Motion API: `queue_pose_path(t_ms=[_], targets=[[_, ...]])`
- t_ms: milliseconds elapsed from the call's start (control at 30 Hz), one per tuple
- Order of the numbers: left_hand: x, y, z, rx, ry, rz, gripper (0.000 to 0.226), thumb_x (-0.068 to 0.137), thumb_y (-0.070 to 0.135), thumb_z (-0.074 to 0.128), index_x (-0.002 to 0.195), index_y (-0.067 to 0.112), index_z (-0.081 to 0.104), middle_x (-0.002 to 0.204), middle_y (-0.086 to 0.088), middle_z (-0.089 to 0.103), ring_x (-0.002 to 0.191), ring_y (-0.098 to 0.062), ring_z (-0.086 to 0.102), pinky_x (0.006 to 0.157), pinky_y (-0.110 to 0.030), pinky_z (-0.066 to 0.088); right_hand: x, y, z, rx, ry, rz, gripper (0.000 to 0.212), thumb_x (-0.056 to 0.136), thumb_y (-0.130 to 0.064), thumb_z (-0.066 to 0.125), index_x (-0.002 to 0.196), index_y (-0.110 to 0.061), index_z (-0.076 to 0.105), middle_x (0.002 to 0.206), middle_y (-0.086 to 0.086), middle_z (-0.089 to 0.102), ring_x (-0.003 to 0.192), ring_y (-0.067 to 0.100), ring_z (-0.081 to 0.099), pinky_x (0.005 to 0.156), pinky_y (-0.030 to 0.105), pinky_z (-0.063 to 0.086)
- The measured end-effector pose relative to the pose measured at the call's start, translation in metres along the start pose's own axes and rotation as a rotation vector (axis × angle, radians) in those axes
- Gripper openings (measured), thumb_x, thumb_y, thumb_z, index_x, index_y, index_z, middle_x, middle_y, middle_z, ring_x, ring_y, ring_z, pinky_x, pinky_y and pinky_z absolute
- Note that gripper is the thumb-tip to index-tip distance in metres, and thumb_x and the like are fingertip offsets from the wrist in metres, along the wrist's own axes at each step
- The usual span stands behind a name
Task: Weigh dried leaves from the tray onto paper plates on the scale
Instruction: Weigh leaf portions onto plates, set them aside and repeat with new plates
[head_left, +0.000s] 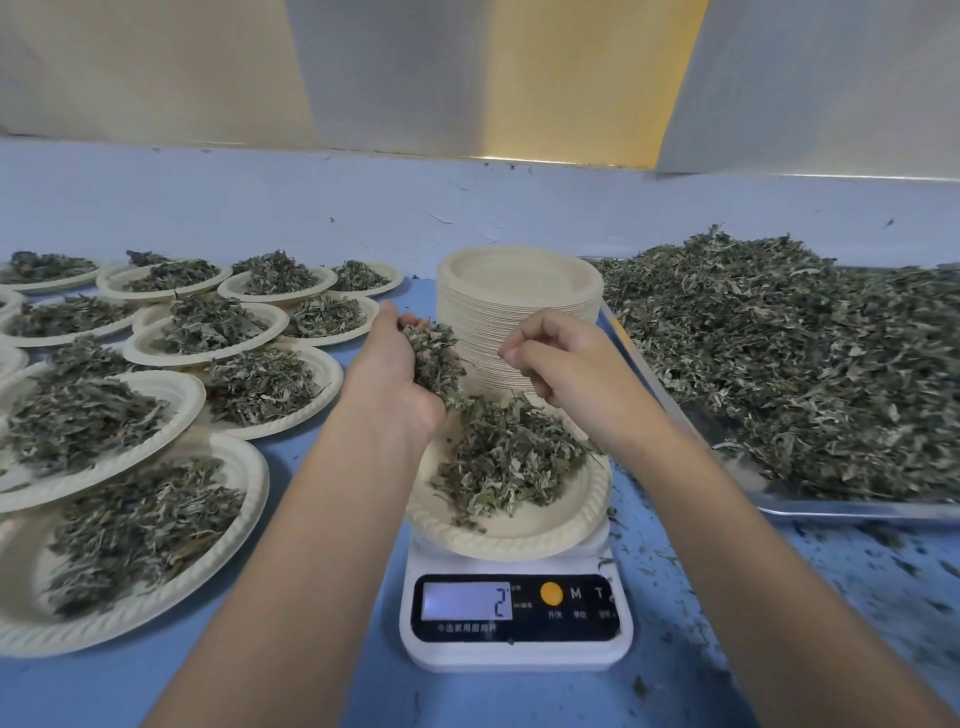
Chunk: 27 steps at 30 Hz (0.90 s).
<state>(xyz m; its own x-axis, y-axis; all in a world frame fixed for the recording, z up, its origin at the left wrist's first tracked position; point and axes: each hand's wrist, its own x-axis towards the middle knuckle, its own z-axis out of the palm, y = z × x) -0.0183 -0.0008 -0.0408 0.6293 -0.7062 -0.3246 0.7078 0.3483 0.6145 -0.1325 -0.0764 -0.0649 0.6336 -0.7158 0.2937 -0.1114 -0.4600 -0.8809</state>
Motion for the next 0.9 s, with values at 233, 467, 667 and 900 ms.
queue_pose_path(t_ms=[233,467,667,900], targets=[[0.000,-0.002,0.000,0.017,0.017,-0.005,0.039,0.099,0.037,0.043,0.065,0.018,0.041,0.060,0.004,0.046,0.048,-0.011,0.041,0.038,-0.010,0.037,0.001,-0.001,0.005,0.030,-0.022,0.000,0.018,0.087,-0.012,0.059,0.073,-0.024,0.062,0.050,-0.012,0.048,0.047,0.005,0.043,0.052,0.024,0.032],[-0.002,-0.002,0.000,-0.020,0.013,-0.032,0.040,0.099,0.035,0.044,0.063,0.018,0.041,0.054,0.004,0.047,0.040,-0.011,0.043,0.035,-0.012,0.040,-0.001,-0.002,-0.002,-0.075,0.088,0.009,0.013,0.086,-0.019,0.058,0.075,-0.015,0.064,0.047,-0.015,0.046,0.043,-0.001,0.040,0.050,0.017,0.030],[0.000,0.000,-0.003,-0.015,0.032,-0.036,0.039,0.099,0.034,0.046,0.063,0.018,0.044,0.036,0.005,0.047,0.030,-0.009,0.043,0.037,-0.011,0.039,-0.005,-0.005,-0.010,-0.259,0.011,0.177,0.034,0.084,-0.023,0.047,0.052,-0.017,0.056,0.043,-0.007,0.046,0.035,0.007,0.037,0.041,0.021,0.033],[0.001,-0.001,-0.003,0.014,0.047,-0.042,0.039,0.099,0.032,0.046,0.063,0.019,0.043,0.049,0.004,0.047,0.044,-0.011,0.041,0.043,-0.016,0.037,0.000,-0.004,0.006,-0.016,-0.139,0.367,0.031,0.087,-0.017,0.048,0.059,-0.012,0.060,0.043,-0.004,0.052,0.036,0.009,0.045,0.038,0.017,0.035]])
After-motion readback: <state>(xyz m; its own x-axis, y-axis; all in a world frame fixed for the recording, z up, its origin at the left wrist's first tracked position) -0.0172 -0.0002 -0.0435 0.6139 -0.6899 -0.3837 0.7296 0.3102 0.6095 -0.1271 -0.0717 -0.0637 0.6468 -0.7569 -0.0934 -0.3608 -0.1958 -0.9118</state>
